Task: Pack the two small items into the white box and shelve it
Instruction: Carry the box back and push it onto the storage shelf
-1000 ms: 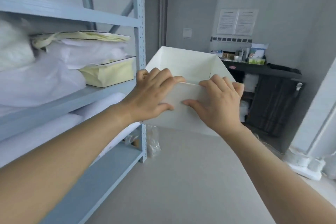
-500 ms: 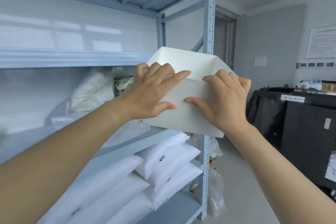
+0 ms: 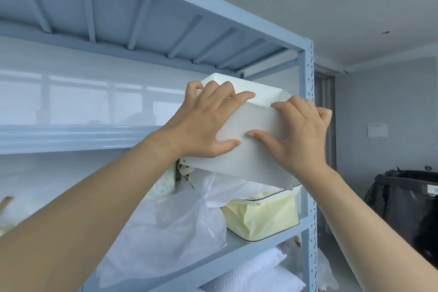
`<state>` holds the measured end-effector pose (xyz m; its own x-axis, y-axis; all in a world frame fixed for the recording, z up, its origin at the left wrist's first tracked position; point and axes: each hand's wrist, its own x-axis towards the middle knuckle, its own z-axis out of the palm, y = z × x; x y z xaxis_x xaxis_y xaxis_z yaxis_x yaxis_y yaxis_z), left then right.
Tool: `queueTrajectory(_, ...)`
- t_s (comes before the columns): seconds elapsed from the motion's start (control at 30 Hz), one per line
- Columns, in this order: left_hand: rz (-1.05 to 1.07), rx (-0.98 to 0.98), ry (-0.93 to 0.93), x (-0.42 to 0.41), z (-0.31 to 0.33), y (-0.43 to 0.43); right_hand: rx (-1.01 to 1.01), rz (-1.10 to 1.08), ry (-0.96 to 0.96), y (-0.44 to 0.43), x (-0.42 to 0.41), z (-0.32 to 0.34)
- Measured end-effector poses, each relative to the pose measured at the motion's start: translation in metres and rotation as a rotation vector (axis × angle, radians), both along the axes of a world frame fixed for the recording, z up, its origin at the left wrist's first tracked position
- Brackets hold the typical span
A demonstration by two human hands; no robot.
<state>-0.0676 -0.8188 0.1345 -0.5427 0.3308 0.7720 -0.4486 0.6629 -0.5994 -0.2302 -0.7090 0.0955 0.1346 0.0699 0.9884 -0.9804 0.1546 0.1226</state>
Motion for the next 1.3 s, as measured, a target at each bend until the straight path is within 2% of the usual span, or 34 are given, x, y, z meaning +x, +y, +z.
queueTrajectory(0.17,0.065,-0.002,0.048,0.027,0.019,-0.051,0.029,0.081,0.008,-0.061,0.025,0.021)
queueTrajectory(0.53,0.223,0.006,0.095,0.139,0.059,-0.169,0.050,0.228,0.065,-0.205,0.120,0.070)
queueTrajectory(0.77,0.301,0.184,0.107,0.210,0.096,-0.232,0.111,0.403,0.097,-0.284,0.182,0.107)
queueTrajectory(0.97,0.352,0.252,0.105,0.243,0.099,-0.271,0.287,0.323,0.169,-0.327,0.201,0.082)
queueTrajectory(1.13,0.381,0.182,0.109,0.237,0.088,-0.282,0.354,0.250,0.098,-0.337,0.199,0.059)
queueTrajectory(1.3,0.434,0.206,0.138,0.232,0.075,-0.284,0.405,0.368,0.099,-0.340,0.197,0.063)
